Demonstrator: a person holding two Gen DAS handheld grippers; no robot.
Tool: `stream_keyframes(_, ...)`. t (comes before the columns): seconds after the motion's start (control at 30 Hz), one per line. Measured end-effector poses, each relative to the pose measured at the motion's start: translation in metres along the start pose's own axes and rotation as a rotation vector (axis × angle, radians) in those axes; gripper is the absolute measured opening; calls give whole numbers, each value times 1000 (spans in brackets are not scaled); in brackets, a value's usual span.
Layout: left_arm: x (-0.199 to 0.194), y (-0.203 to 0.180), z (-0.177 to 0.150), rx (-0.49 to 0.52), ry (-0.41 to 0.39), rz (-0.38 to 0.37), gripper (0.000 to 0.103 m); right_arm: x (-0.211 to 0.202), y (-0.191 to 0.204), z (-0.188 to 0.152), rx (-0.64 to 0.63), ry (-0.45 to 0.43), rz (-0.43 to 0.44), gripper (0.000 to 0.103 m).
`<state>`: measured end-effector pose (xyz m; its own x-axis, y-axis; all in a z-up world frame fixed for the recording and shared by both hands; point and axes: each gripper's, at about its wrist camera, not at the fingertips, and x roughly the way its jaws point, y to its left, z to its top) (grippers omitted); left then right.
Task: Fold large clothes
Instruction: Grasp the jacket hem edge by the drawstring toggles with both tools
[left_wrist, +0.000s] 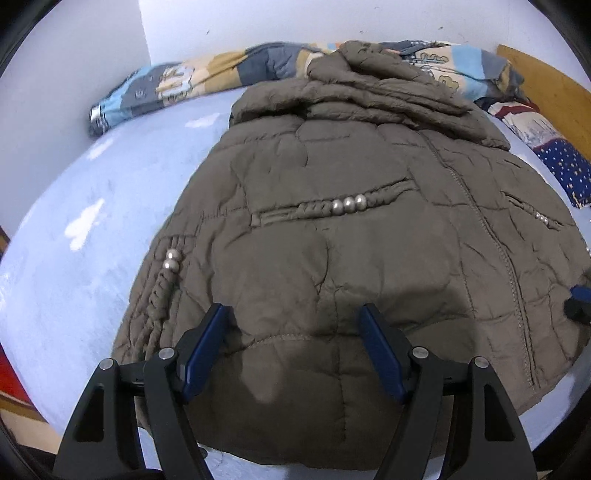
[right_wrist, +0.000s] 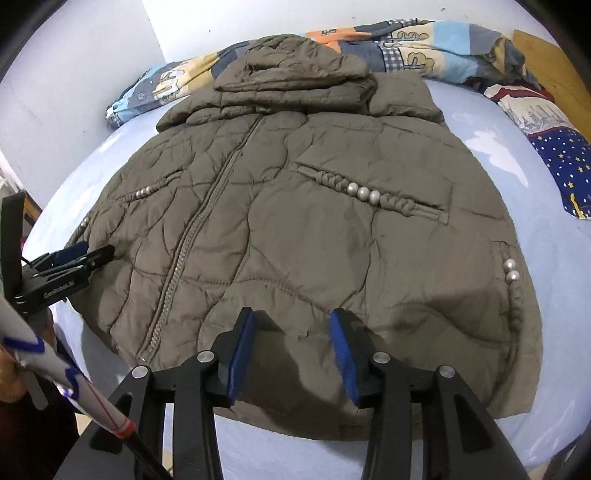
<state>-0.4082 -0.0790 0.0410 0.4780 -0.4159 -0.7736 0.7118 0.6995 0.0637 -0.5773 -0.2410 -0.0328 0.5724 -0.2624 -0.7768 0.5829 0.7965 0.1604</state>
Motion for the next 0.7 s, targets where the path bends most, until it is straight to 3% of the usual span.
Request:
stream_keyframes(0.13, -16, 7, 9, -4, -78, -6, 73, -20, -12, 5, 35, -81, 7, 46)
stream_keyframes(0.23, -24, 33, 21, -63, -117, 2, 73, -35, -37, 12, 110, -128, -23, 46)
stream_keyframes(0.4, -7, 101, 25, -326, -27, 1, 74, -58, -112, 1, 371, -180, -111, 51)
stream_keyframes(0.5, 7, 130, 18, -457, 35, 5, 74, -61, -144, -16, 492, -156, -159, 52)
stream_keyframes(0.63, 22, 137, 4, -562, 118, -116, 74, -53, -170, -40, 617, -104, -68, 54)
stream_keyframes(0.7, 21, 136, -2, -575, 117, -129, 74, -48, -175, -47, 652, -90, -14, 59)
